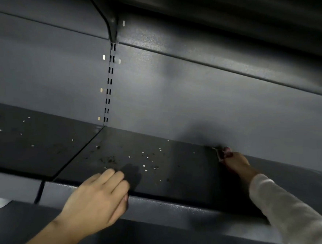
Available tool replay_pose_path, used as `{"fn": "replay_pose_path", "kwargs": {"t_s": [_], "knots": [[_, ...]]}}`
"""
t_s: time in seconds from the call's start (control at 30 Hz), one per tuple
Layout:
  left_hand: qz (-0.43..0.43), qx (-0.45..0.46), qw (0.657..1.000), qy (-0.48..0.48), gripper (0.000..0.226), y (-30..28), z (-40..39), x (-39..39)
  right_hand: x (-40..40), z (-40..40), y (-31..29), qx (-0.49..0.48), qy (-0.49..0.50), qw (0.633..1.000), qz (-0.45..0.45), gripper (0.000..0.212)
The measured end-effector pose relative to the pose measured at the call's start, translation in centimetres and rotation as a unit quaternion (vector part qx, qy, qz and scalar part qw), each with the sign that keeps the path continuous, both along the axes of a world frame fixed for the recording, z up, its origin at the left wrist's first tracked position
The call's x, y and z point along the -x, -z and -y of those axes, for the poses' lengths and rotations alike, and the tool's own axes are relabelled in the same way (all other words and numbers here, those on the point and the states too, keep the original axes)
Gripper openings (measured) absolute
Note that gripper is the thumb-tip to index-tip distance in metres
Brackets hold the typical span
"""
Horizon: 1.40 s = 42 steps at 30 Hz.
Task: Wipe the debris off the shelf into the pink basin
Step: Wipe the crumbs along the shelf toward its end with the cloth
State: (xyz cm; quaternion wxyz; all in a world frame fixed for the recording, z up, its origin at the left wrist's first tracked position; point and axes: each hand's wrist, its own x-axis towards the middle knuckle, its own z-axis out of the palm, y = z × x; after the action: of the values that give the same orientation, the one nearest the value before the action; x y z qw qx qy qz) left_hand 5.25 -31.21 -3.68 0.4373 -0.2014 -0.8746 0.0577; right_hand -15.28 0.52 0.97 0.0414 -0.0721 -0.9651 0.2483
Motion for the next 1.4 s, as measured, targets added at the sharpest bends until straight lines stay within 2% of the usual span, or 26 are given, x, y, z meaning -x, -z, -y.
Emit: {"fn": "replay_pose_path", "kwargs": {"t_s": [0.17,0.3,0.43,0.53,0.6,0.67,0.83,0.93,1.07,1.17,1.23,1.3,1.4], "knots": [[0.014,-0.006,1.000,0.002,0.024,0.0,-0.1,-0.1,0.6,9.0,-0.1,0.003,-0.173,0.985,-0.014,0.018],[-0.001,-0.008,1.000,0.000,0.024,-0.2,-0.2,-0.3,-1.9,11.5,-0.1,0.064,-0.233,0.970,-0.004,0.020],[-0.004,0.001,1.000,0.003,0.024,-0.1,0.0,-0.2,-4.0,11.3,-0.4,0.168,-0.316,0.933,0.029,0.031],[0.002,0.004,1.000,0.002,0.024,-0.2,0.2,-0.2,-2.0,8.9,-1.3,0.256,-0.255,0.932,-0.037,0.037],[0.003,0.004,1.000,0.002,0.024,-0.2,0.2,-0.2,0.2,7.0,-1.6,0.272,-0.180,0.942,-0.081,0.026],[0.001,0.008,1.000,0.002,0.022,-0.2,0.2,-0.1,2.3,6.4,-1.0,0.248,-0.128,0.957,-0.074,0.014],[0.003,0.000,1.000,0.003,0.018,0.1,0.0,0.1,4.8,9.1,1.1,0.100,-0.102,0.988,-0.054,0.022],[0.009,0.008,1.000,0.000,0.018,0.2,0.0,-0.1,3.9,9.8,0.8,0.072,-0.139,0.987,-0.032,0.027],[0.013,0.013,1.000,-0.007,0.019,-0.1,-0.2,-0.2,0.5,13.1,0.3,0.075,-0.261,0.962,-0.011,0.021],[0.017,0.016,1.000,-0.012,0.022,-0.2,-0.3,-0.5,-2.7,15.2,-0.3,0.141,-0.328,0.933,0.041,0.021],[0.023,0.023,0.999,-0.018,0.023,-0.3,-0.3,-0.6,-4.4,15.3,-0.6,0.165,-0.366,0.915,0.044,0.028],[0.025,0.029,0.999,-0.026,0.025,-0.4,-0.3,-0.8,-5.8,14.3,-0.9,0.176,-0.384,0.906,0.027,0.028],[0.026,0.030,0.999,-0.030,0.025,-0.6,-0.3,-0.9,-6.3,10.4,-1.9,0.245,-0.319,0.916,0.004,0.023]]}}
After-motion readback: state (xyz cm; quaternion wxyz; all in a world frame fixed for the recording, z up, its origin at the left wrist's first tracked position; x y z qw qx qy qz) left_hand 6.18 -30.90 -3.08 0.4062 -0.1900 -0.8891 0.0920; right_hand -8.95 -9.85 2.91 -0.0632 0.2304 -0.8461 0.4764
